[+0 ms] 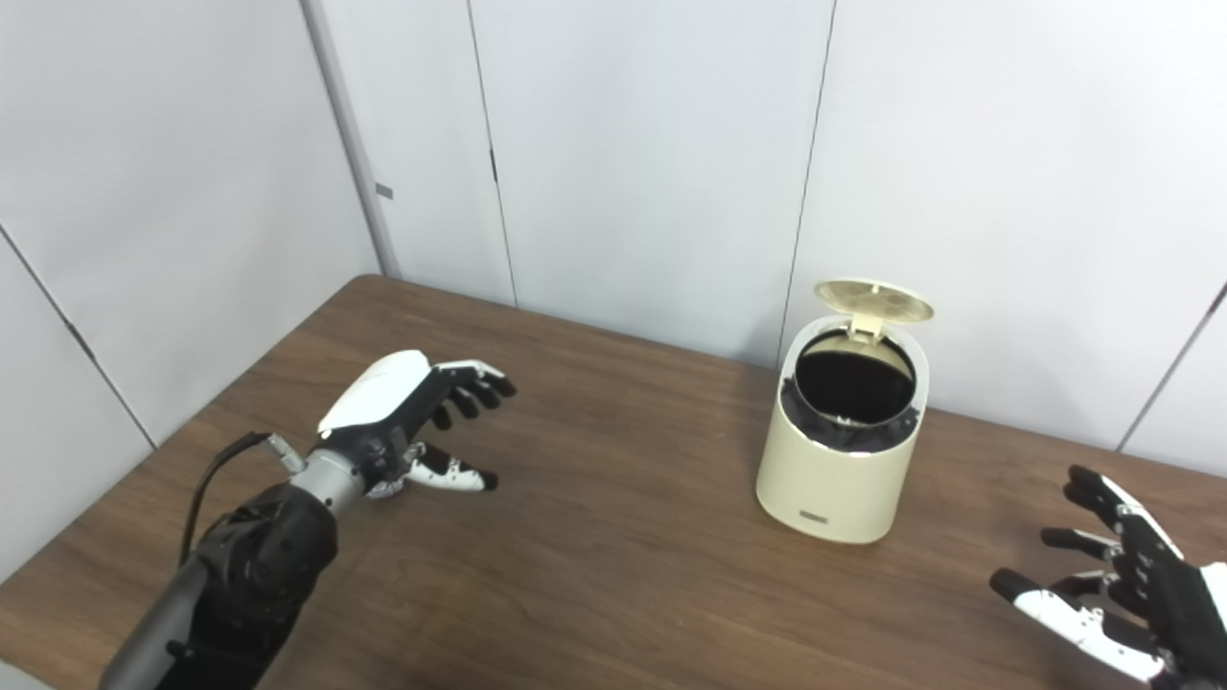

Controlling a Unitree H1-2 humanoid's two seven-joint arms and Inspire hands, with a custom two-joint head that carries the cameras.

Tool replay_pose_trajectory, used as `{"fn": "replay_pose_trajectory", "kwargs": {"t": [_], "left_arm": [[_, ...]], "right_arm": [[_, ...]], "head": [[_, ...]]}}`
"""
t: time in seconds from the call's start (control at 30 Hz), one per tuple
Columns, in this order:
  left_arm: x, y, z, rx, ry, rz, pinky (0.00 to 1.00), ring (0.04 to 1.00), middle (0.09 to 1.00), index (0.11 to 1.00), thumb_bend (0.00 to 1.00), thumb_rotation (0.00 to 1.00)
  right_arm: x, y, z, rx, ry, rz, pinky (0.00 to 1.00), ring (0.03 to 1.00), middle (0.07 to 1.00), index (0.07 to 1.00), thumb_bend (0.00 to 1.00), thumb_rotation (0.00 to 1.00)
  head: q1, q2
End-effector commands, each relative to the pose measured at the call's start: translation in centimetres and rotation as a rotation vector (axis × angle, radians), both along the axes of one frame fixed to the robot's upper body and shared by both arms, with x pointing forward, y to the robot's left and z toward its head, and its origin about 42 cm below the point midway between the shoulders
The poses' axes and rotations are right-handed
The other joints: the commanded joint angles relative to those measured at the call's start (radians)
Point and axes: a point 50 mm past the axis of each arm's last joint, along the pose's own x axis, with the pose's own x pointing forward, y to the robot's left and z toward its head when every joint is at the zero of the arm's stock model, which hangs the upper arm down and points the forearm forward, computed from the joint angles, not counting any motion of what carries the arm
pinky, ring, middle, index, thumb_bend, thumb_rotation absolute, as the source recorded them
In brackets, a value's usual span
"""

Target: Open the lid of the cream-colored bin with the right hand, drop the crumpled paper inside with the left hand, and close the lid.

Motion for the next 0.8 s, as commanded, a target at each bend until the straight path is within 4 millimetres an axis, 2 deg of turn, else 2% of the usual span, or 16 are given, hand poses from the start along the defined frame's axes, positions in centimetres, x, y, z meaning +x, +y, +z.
{"fn": "replay_pose_trajectory", "kwargs": {"t": [0.0, 0.2, 0.53, 0.77], "left_arm": [[0.1, 1.3, 1.8, 0.108, -0.036, -0.003, 0.59, 0.692, 0.730, 0.756, 0.80, 0.00], [-0.1, 3.0, 2.2, 0.284, 0.039, 0.048, 0.59, 0.727, 0.782, 0.792, 0.86, 0.04], [0.1, 4.8, 2.1, 0.436, 0.069, 0.078, 0.60, 0.740, 0.780, 0.784, 0.92, 0.07], [0.2, 5.6, 2.0, 0.465, 0.084, 0.101, 0.74, 0.820, 0.814, 0.796, 0.92, 0.06]], "right_arm": [[0.6, -0.1, 2.2, -0.015, -0.094, 0.019, 0.45, 0.714, 0.869, 0.856, 0.73, 0.34], [0.6, -0.1, 2.1, -0.015, -0.095, 0.023, 0.44, 0.713, 0.866, 0.854, 0.75, 0.37], [0.6, -0.3, 2.5, -0.013, -0.094, 0.014, 0.44, 0.707, 0.854, 0.839, 0.76, 0.36], [0.6, -0.4, 2.5, -0.009, -0.095, 0.017, 0.45, 0.704, 0.861, 0.838, 0.77, 0.37]], "head": [[0.000, 0.001], [0.000, 0.001], [0.012, 0.006], [0.014, 0.007]]}}
